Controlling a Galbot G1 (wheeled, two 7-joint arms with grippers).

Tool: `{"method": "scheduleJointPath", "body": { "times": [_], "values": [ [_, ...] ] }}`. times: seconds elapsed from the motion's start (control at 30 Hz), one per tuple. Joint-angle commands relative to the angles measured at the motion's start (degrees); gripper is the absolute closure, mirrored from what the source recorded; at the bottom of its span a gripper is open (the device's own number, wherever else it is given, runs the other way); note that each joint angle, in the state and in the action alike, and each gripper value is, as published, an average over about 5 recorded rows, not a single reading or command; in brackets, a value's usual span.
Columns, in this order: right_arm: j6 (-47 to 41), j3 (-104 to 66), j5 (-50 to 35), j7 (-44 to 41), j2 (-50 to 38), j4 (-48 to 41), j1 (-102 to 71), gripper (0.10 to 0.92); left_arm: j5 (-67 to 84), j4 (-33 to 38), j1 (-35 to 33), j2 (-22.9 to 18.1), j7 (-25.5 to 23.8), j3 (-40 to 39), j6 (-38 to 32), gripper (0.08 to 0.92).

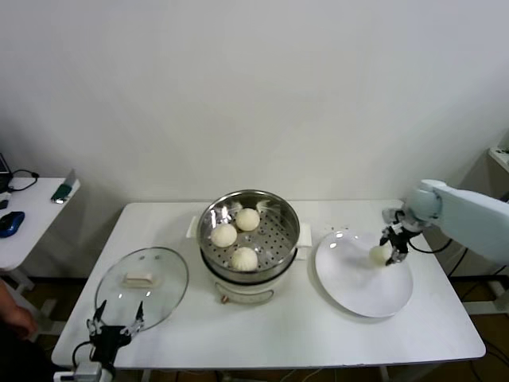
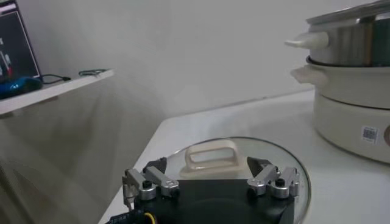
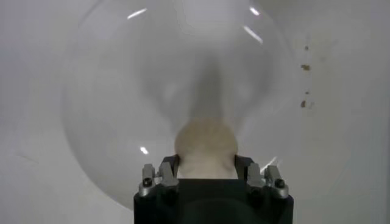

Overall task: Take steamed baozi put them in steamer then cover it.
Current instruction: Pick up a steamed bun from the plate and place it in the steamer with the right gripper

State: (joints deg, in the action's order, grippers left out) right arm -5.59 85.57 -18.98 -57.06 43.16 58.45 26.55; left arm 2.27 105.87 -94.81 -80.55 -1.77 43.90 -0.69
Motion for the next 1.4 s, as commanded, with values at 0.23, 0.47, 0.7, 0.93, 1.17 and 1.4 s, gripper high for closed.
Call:
{"method": "scheduleJointPath", "body": {
  "times": [0.23,0.47,0.7,0.93,1.17,1.4],
  "values": [
    [-3.8,21.2,-29.0,1.0,7.3,20.9,40.8,0.406,0.1,1.1,0.0,0.7,-0.2,-0.1,0.2,0.177],
    [-9.7,16.3,-36.9,7.2,15.1,25.4,38.9,0.406,0.4,1.7,0.0,0.7,-0.2,-0.2,0.2,0.177],
    [-12.0,13.4,-36.5,11.2,22.0,23.9,30.9,0.406,0.8,1.8,-0.2,0.7,-0.2,0.3,0.1,0.177],
    [-12.5,12.6,-31.3,12.9,25.4,19.8,23.4,0.406,1.0,2.1,-0.4,0.7,-0.2,0.5,0.1,0.177],
    [-12.5,12.8,-26.2,13.6,26.1,16.5,19.0,0.406,1.1,1.7,-0.4,0.6,-0.2,0.6,0.0,0.177],
    [-12.6,13.0,-23.0,13.8,26.1,16.0,16.9,0.406,1.1,1.6,-0.4,0.5,-0.1,0.6,-0.1,0.177]
  ]
}}
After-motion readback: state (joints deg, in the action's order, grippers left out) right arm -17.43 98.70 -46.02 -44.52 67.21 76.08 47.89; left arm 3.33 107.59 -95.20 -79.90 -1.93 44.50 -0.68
